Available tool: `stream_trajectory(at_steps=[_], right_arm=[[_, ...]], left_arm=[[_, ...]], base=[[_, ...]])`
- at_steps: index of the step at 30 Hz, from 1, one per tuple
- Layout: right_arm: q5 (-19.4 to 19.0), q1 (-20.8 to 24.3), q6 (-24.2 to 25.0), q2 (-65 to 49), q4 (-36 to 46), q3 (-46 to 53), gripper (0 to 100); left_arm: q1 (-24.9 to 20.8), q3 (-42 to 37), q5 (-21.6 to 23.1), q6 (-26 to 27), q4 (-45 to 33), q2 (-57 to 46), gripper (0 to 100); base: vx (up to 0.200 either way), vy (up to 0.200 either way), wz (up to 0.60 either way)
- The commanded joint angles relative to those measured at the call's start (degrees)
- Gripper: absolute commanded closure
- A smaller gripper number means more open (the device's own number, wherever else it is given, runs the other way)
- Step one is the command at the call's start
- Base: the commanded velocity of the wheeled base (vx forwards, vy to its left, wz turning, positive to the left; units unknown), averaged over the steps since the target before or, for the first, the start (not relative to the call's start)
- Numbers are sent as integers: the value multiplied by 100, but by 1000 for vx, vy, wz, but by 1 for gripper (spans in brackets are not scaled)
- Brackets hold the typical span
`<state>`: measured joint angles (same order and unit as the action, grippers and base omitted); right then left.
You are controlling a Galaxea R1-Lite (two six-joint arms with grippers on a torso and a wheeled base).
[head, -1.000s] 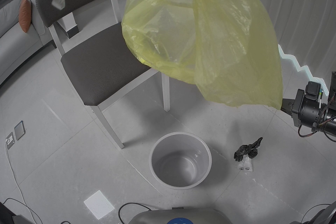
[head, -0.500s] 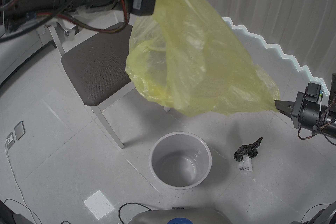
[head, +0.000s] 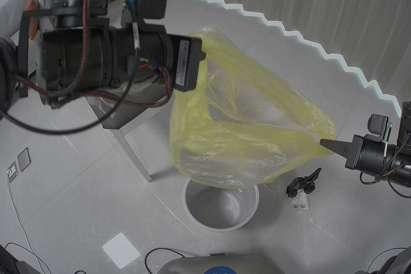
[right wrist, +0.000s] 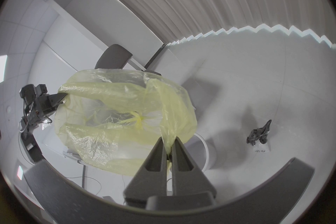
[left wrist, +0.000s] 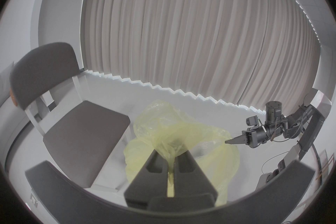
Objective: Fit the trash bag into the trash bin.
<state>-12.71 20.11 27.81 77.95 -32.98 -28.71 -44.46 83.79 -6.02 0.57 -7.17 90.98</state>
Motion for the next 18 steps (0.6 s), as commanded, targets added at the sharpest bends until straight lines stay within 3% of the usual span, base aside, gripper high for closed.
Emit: stream_trajectory(at_steps=[1,12,18], right_arm=[[111,274,-487,-385,98,252,100],[1113,643,-1867,-509,441,788,100],[1271,616,-2341,-447,634,700,100]], left_arm=[[-45,-846,-4,-119,471,-98,100],[-116,-2455,-39,-602,1824,-142,100],[-116,-3219,-92,-796,2404,-45,100]], base=[[0,0,0],[0,0,0],[0,0,0]])
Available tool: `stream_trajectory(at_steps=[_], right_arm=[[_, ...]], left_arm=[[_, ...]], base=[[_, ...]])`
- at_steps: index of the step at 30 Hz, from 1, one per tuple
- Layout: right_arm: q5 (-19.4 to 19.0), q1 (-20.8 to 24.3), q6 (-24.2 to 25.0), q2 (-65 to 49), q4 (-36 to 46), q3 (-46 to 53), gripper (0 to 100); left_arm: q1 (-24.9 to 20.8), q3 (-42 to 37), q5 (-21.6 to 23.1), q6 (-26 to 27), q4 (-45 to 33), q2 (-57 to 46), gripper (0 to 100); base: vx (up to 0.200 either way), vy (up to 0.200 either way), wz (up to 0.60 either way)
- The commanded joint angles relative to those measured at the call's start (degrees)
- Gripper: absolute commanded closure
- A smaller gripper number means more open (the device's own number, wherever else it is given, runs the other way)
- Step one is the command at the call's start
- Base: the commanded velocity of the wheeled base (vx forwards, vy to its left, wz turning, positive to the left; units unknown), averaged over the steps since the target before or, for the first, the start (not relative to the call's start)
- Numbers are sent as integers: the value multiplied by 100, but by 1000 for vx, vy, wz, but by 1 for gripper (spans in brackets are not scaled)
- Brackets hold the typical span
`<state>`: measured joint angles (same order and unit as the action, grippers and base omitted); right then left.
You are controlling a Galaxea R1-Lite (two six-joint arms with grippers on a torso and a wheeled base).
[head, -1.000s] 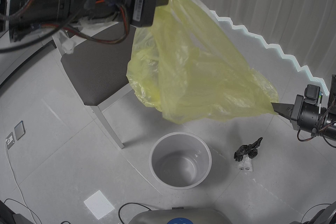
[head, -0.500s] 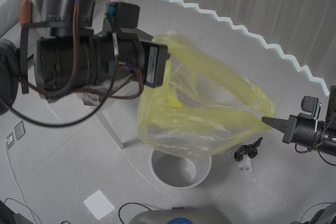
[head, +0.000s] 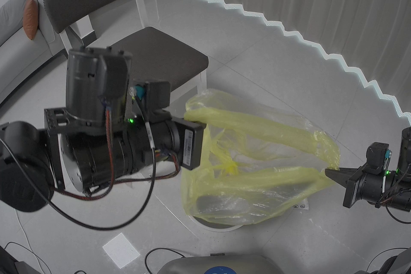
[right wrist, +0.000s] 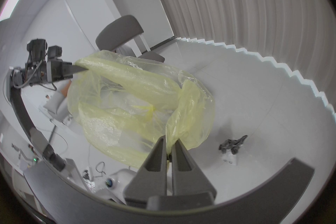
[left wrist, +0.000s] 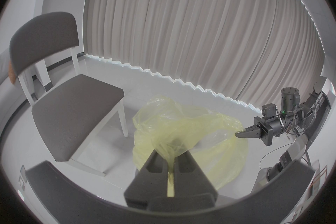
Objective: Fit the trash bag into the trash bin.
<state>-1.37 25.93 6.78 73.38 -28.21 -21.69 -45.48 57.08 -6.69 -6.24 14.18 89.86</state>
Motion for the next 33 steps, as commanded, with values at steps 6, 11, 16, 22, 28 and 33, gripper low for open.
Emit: stream_trajectory(at_steps=[6,11,16,22,28,33], right_arm=[[242,79,-467,291,799,-196,100],[224,105,-651,1047,905,-406,100],[189,264,-748,1812,843,-740,100],[128,316,-520,2348,817,-1022,100],[-145,343,-405,2700,808,-1171,100],[-154,369,-397,3016,773,-1435,100]], left_arm=[[-31,-1137,-25,-351,867,278,100],[13,-1691,-25,-527,1781,770,100],[13,-2007,-25,-694,2678,1166,100],[31,-2368,-25,-712,3196,1438,100],[233,-2623,10,-844,3504,1605,100],[303,-2693,19,-1011,3777,1842,100]], base=[[0,0,0],[0,0,0],[0,0,0],[0,0,0],[0,0,0],[0,0,0]])
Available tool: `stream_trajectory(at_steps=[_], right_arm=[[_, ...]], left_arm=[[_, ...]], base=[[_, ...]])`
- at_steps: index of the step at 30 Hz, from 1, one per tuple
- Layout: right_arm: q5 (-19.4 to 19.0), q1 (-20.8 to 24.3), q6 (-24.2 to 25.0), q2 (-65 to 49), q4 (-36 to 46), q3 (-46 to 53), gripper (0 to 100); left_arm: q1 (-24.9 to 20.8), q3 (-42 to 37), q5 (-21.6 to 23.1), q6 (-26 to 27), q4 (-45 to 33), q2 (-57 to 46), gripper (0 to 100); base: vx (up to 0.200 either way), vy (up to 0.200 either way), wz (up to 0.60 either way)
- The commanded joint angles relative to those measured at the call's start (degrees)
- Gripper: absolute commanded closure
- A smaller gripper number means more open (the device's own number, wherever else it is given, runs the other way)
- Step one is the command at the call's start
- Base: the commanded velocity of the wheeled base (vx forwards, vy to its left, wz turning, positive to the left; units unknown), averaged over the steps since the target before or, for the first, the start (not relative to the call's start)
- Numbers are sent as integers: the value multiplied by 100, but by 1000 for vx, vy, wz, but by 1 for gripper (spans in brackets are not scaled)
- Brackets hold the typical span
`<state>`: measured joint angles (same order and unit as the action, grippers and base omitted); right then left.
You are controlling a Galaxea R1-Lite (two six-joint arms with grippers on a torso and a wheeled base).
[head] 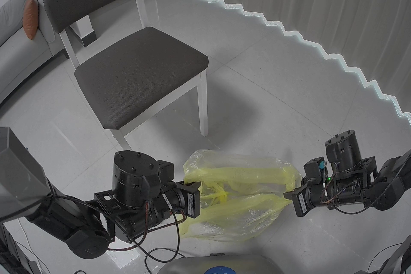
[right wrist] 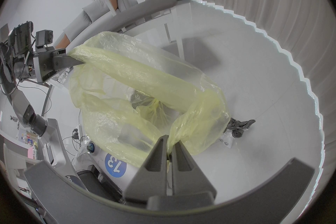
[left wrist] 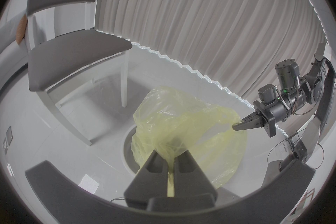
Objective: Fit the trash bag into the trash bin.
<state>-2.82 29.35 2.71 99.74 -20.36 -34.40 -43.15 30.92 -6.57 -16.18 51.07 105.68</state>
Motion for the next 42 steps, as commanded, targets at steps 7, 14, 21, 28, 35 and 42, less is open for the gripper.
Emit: stream_trajectory(at_steps=[7,14,21,28,35,42], right_arm=[[-8,132,37,704,-100,-278,100],[-17,141,37,1170,-583,-278,100],[-175,308,248,1495,-979,-365,100],[-202,527,714,1812,-1199,-524,100],[-298,343,652,1935,-1199,-453,100],[-483,-53,643,1952,-1207,-330,100]], left_arm=[[290,-226,42,-8,228,225,100],[369,-235,59,-8,246,260,100],[510,-244,77,-8,246,269,100],[510,-226,174,-26,246,392,100],[360,46,165,-17,703,884,100],[308,538,165,-17,747,1368,100]], base=[[0,0,0],[0,0,0],[0,0,0],[0,0,0],[0,0,0],[0,0,0]])
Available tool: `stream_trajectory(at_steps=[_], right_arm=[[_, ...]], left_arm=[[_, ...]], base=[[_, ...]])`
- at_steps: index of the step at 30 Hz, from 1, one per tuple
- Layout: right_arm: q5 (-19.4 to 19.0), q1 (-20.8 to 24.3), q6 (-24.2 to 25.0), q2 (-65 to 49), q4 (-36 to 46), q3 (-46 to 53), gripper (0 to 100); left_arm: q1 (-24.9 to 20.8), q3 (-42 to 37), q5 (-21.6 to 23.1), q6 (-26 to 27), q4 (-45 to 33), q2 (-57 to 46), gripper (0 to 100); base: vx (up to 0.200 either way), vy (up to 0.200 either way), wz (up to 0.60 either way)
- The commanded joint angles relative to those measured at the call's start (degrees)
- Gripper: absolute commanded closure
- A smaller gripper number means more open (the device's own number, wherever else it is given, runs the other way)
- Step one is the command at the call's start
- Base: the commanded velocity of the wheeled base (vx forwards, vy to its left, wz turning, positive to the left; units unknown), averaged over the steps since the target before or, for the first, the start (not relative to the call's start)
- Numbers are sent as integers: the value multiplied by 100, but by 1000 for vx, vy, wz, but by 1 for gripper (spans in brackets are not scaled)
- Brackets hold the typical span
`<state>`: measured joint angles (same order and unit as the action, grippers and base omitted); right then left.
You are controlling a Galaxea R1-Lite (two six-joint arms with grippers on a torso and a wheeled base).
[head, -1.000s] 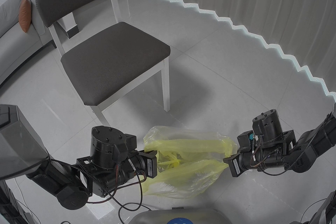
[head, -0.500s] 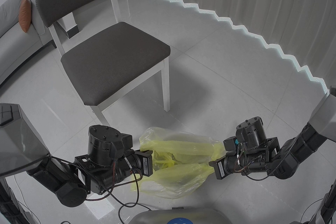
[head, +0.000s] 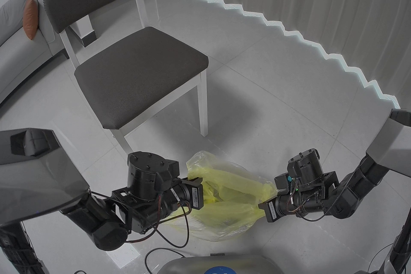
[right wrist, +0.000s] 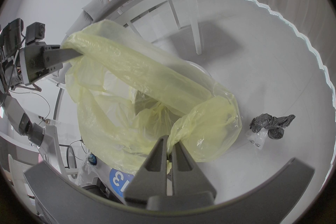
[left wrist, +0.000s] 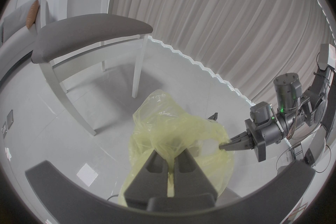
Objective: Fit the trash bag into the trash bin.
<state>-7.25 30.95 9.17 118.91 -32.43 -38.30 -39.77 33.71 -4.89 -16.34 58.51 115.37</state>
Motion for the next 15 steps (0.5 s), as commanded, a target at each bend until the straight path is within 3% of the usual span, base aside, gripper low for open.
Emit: stream_trajectory(at_steps=[1,9,15], right_arm=[[-57,-291,-3,36,0,69,100],[-57,-309,15,-17,-27,16,100],[-66,86,76,106,-211,-371,100]], left_arm=[[-22,365,5,-1,11,495,100],[259,646,181,-10,20,908,100],[786,470,269,-36,160,864,100]], base=[[0,0,0],[0,0,0],[0,0,0]])
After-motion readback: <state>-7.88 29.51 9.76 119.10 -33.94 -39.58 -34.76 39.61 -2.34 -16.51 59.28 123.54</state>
